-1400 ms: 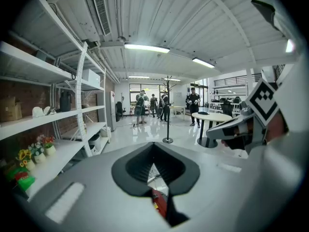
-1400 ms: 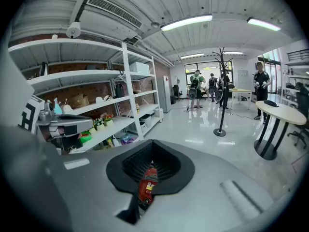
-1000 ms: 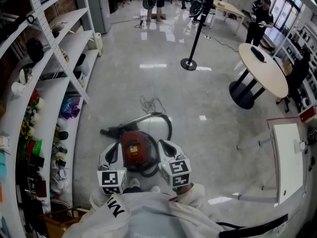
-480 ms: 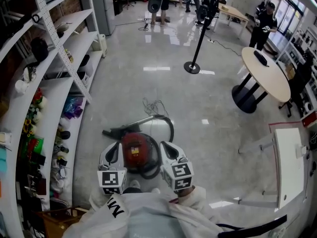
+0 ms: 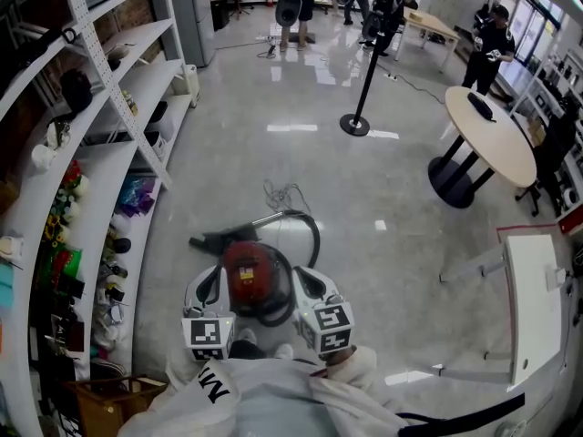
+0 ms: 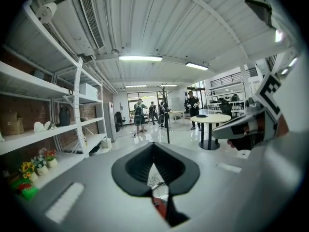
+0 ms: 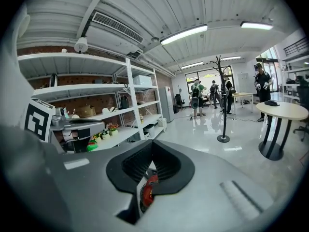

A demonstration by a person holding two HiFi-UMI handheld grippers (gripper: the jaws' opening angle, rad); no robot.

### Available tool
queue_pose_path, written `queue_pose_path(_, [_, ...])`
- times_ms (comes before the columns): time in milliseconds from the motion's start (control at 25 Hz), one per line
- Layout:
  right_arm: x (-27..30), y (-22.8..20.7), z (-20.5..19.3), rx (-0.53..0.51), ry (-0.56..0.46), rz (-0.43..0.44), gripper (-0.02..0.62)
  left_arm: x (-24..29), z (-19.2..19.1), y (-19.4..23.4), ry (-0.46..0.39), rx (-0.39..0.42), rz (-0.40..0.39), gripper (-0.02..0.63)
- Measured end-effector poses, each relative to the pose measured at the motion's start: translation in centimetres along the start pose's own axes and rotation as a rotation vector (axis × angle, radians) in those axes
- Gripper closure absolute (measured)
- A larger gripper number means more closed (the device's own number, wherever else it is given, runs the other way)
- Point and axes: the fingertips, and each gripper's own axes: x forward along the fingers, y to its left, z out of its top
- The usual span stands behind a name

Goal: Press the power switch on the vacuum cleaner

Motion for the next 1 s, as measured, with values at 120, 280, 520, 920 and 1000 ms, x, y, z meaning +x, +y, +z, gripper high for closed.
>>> queue_pose_path(120, [-0.1,0.1,-0.4,0.002,-0.007,0.000,0.594,-0.4,-0.4,0.1,0.002,0.021,0.001,0.606])
queue_pose_path(280, [-0.3,0.4,-0.6,0.006,-0.009,0.007,0.594,-0.7,-0.6,0.2,0.013,0.023,-0.001,0.606])
queue_pose_path(520, [-0.9,0.5,-0.9,0.002,-0.004,-0.001,0.594,-0.2,-0.4,-0.6,-0.004,0.016,-0.025,0.606])
queue_pose_path(920, [-1.8,2.7,-0.9,-0.018,0.011,-0.009,0.594,-3.1,-1.3,0.8,-0.007,-0.009,-0.014,0.606])
queue_pose_path(1000, [-1.7,3.7,-1.0,-0.024,0.012,0.000,0.594,-3.9,-1.8,1.5,-0.003,-0.014,-0.003,0.606])
